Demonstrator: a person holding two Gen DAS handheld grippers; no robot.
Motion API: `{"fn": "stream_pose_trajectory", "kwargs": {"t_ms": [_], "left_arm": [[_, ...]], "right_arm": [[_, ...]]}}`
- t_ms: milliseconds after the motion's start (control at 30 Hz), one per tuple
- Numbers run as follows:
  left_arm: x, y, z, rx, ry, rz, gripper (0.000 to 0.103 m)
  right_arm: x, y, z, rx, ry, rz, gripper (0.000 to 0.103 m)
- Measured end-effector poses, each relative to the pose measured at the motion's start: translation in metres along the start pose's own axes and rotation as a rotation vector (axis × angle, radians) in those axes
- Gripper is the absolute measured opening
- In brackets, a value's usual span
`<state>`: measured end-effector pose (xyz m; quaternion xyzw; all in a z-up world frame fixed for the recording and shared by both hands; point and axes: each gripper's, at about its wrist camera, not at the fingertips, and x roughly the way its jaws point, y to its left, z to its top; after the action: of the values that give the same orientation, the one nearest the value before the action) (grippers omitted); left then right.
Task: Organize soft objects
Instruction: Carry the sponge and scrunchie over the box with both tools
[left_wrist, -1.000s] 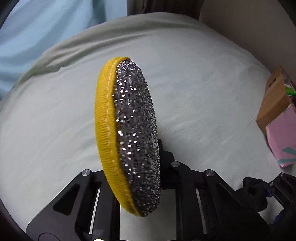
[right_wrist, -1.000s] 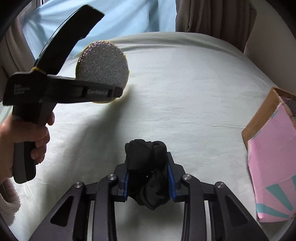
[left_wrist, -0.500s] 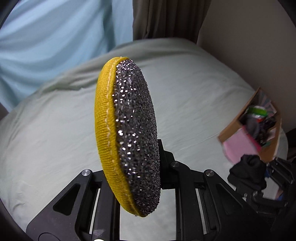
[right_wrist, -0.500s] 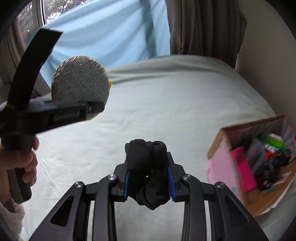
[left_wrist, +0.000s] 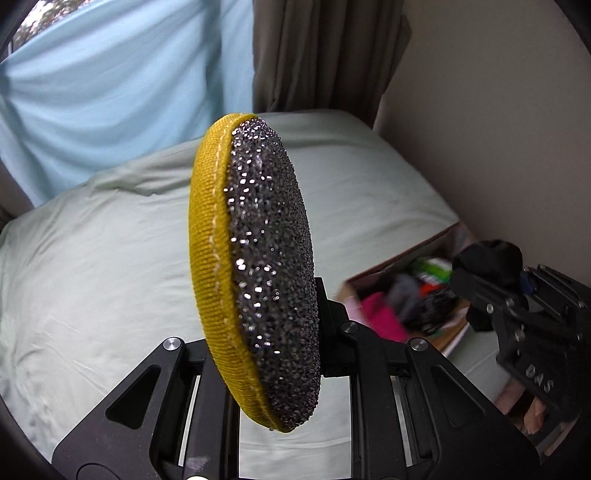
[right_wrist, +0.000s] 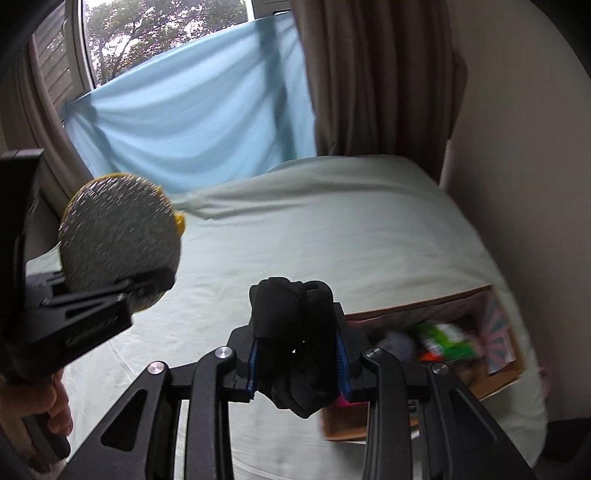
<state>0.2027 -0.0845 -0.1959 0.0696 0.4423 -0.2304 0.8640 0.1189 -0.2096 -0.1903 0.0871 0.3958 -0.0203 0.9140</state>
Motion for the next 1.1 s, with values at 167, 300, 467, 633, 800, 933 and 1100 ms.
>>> {"fn": "stream_pose_trajectory", "kwargs": {"t_ms": [167, 300, 467, 633, 800, 933, 1100], "left_arm": [[0.007, -0.057, 0.008, -0.048, 0.007, -0.019, 0.013], [0.024, -0.098, 0.006, -0.077, 0.043, -0.015, 0.013], [0.055, -0.13, 0.0, -0.107, 0.106, -0.007, 0.013], [0.09, -0.15, -0.01, -0.11, 0.186, -0.001, 0.013], [0.127, -0.154, -0.023, -0.11, 0.275, 0.018, 0.013], [0.148, -0.164, -0.033, -0.096, 0.328, 0.027, 0.013], [0.167, -0.173, -0.04, -0.067, 0.38, 0.044, 0.013]], "right_arm": [[-0.021, -0.06, 0.013, -0.022, 0.022, -0.021, 0.029], [-0.02, -0.106, 0.018, -0.047, 0.056, -0.035, 0.029], [-0.005, -0.156, 0.012, -0.037, 0.114, -0.042, 0.029], [0.011, -0.192, 0.009, -0.012, 0.168, -0.053, 0.029], [0.034, -0.216, 0.004, 0.005, 0.225, -0.063, 0.029], [0.054, -0.233, 0.001, 0.022, 0.267, -0.074, 0.029], [0.075, -0.251, -0.005, 0.063, 0.318, -0.083, 0.029]]}}
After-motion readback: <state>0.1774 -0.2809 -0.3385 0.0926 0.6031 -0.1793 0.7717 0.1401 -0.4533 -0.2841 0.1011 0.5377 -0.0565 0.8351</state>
